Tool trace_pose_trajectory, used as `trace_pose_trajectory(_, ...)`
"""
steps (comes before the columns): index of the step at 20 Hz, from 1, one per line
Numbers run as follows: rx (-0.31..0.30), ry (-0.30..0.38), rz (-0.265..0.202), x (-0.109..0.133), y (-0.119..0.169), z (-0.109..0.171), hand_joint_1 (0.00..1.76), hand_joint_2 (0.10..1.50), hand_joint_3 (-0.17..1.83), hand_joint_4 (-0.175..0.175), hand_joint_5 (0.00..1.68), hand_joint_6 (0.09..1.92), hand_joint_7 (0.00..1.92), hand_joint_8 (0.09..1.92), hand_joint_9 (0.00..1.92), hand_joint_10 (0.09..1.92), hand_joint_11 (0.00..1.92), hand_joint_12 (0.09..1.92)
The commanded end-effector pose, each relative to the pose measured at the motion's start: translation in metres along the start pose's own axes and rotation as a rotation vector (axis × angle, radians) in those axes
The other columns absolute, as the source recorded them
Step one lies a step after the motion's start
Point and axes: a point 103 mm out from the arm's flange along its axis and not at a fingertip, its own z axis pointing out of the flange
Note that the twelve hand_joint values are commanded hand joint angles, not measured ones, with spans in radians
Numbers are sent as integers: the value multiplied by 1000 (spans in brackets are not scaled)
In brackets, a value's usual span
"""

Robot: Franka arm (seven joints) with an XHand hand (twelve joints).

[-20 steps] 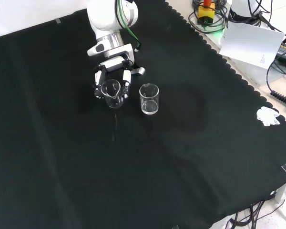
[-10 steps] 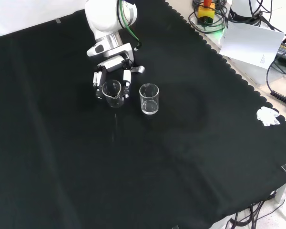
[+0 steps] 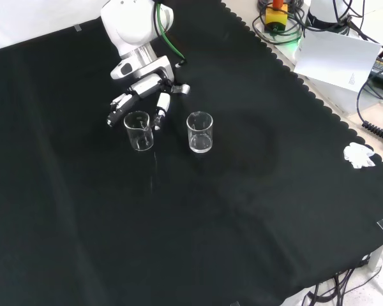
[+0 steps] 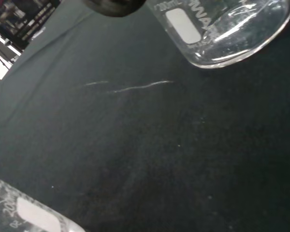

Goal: Place the beaker back on the table.

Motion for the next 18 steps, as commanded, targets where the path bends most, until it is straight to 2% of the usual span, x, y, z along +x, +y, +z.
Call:
trace_pose_trajectory(1, -9, 4, 23, -2, -18, -10, 837, 939, -175, -48, 148, 87, 81, 87, 256, 87, 0, 1268)
trace_pose_trajectory(8, -56, -45, 18, 15, -41, -59, 818, 920, -175, -53, 152, 87, 114, 87, 301, 87, 0, 1252)
trace_pose_trajectory(14, -79, -100, 46, 39, -83, -114, 798, 907, -175, -60, 173, 87, 189, 87, 353, 87, 0, 1250)
trace_pose_trajectory(15, -78, -109, 51, 44, -91, -122, 791, 905, -175, -62, 188, 87, 200, 101, 366, 121, 0, 1260)
trace_pose_trajectory(18, -83, -133, 67, 58, -115, -143, 777, 900, -175, -67, 222, 87, 125, 408, 267, 537, 0, 1305)
